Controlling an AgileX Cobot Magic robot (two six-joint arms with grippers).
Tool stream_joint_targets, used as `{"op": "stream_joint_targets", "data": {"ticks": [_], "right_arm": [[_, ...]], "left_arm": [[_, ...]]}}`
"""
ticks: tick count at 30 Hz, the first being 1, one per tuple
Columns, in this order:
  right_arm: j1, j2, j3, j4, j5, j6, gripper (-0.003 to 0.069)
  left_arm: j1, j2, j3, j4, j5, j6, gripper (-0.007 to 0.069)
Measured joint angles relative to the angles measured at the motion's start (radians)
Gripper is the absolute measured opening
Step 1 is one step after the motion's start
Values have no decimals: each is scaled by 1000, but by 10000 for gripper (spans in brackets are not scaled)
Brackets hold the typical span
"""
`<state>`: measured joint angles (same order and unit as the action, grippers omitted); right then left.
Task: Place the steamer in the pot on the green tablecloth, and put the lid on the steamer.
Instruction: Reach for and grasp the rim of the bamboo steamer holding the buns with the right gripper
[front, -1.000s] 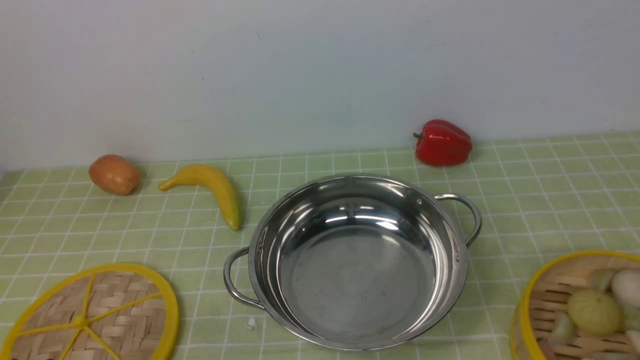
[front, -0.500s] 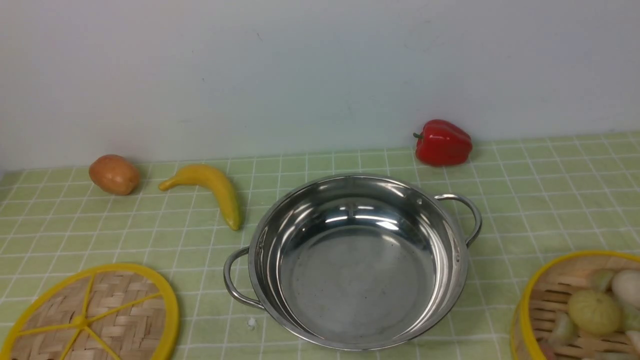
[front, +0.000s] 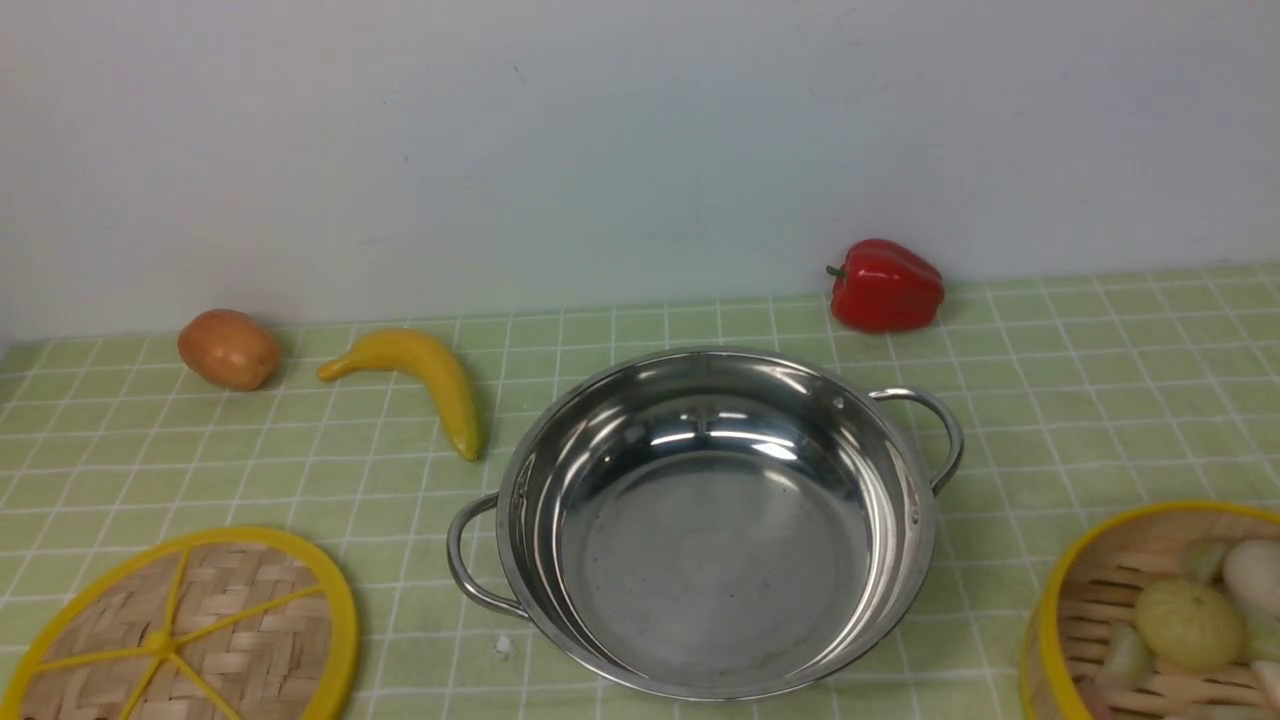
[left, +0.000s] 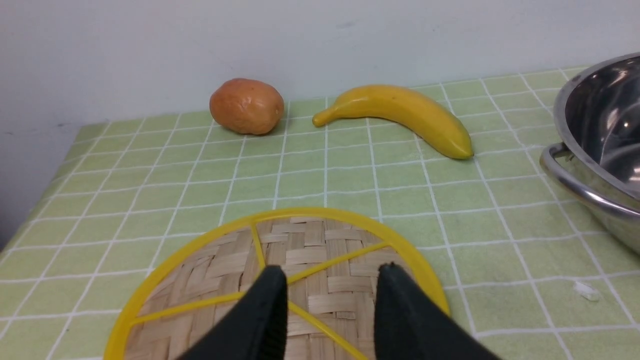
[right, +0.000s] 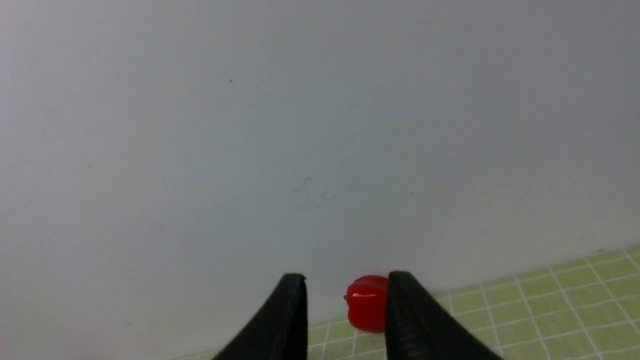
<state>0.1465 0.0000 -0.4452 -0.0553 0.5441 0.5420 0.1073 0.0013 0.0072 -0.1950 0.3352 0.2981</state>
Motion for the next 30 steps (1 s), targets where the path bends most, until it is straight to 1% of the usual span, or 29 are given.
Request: {"op": "stream_joint_targets", "data": {"ticks": [7, 9, 12, 13, 14, 16, 19, 20, 21, 22, 26, 27, 29, 30], "right_arm": [[0, 0, -5, 72, -32, 0, 242], [0, 0, -8, 111, 12, -30, 242], [0, 7, -48, 154, 167, -134, 242], [0, 9, -48, 156, 179, -143, 242], [0, 43, -85, 167, 261, -221, 242], [0, 116, -133, 176, 381, -327, 242], [0, 281, -224, 184, 588, -534, 242], [0, 339, -237, 185, 624, -578, 242], [0, 339, -237, 185, 624, -578, 242], [0, 421, -256, 191, 659, -667, 242], [0, 662, -275, 260, 680, -884, 242], [0, 662, -275, 264, 681, -892, 242], [0, 810, -275, 304, 684, -982, 242], [4, 858, -275, 312, 684, -994, 242]], "left_arm": [[0, 0, 0, 0, 0, 0, 243], [0, 0, 0, 0, 0, 0, 243], [0, 0, 0, 0, 0, 0, 243], [0, 0, 0, 0, 0, 0, 243], [0, 0, 0, 0, 0, 0, 243], [0, 0, 0, 0, 0, 0, 243], [0, 0, 0, 0, 0, 0, 243], [0, 0, 0, 0, 0, 0, 243], [0, 0, 0, 0, 0, 0, 243], [0, 0, 0, 0, 0, 0, 243], [0, 0, 0, 0, 0, 0, 243], [0, 0, 0, 0, 0, 0, 243], [0, 0, 0, 0, 0, 0, 243], [0, 0, 0, 0, 0, 0, 243]]}}
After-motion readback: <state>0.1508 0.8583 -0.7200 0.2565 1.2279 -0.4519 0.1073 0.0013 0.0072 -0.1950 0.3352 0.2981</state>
